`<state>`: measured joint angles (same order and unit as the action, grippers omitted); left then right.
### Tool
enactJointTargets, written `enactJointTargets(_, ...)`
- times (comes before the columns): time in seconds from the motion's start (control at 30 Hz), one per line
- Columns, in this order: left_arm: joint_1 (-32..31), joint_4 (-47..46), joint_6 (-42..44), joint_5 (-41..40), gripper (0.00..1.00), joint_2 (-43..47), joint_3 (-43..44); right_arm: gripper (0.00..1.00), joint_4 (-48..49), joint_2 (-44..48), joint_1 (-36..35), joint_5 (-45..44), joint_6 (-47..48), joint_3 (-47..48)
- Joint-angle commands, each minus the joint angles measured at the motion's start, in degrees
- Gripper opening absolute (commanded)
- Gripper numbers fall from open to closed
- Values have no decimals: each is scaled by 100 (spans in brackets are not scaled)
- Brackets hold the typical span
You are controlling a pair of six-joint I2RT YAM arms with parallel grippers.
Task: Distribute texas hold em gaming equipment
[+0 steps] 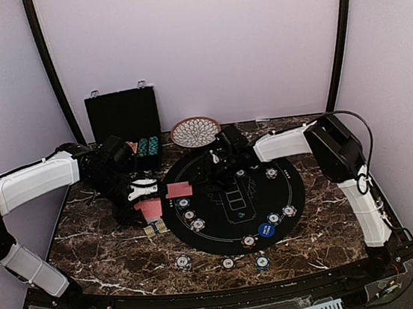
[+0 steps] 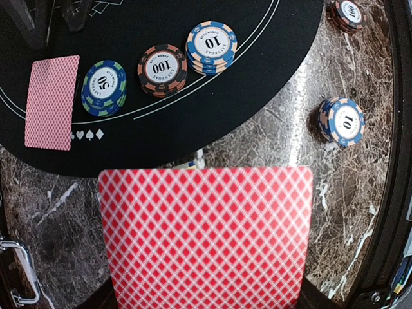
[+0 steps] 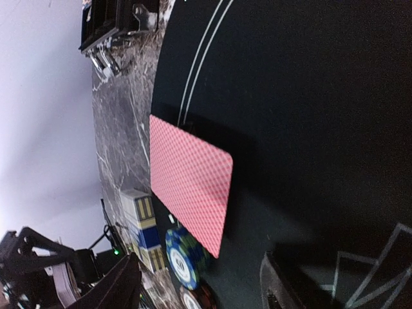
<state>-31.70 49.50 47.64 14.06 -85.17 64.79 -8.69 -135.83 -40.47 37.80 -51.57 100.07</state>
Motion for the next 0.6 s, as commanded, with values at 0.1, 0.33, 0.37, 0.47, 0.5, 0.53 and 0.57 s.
enactJointTargets(0.1, 24, -31, -80, 31, 7, 101, 36, 72, 1409, 1588, -120, -72, -438, -1731)
enactJointTargets(0.33, 24, -111, -213, 77, 6, -15, 171, 77, 2599, 2193, -756, 86, -1095, -2567)
enactJointTargets(0.37, 28, -109, -225, 92, 6, -16, 193, 78, 2782, 2214, -849, 93, -1187, -2646)
enactJointTargets(0.47, 24, -101, -262, 142, 6, -27, 222, 78, 2977, 2166, -1079, 90, -1315, -2628)
enactJointTargets(0.5, 28, -104, -267, 155, 6, -27, 236, 78, 2994, 2128, -1139, 87, -1330, -2594)
enactJointTargets(0.53, 25, -106, -278, 159, 6, -26, 245, 78, 3045, 2092, -1185, 94, -1373, -2571)
enactJointTargets(0.57, 24, -102, -284, 159, 6, -26, 273, 78, 3098, 2055, -1225, 102, -1413, -2553)
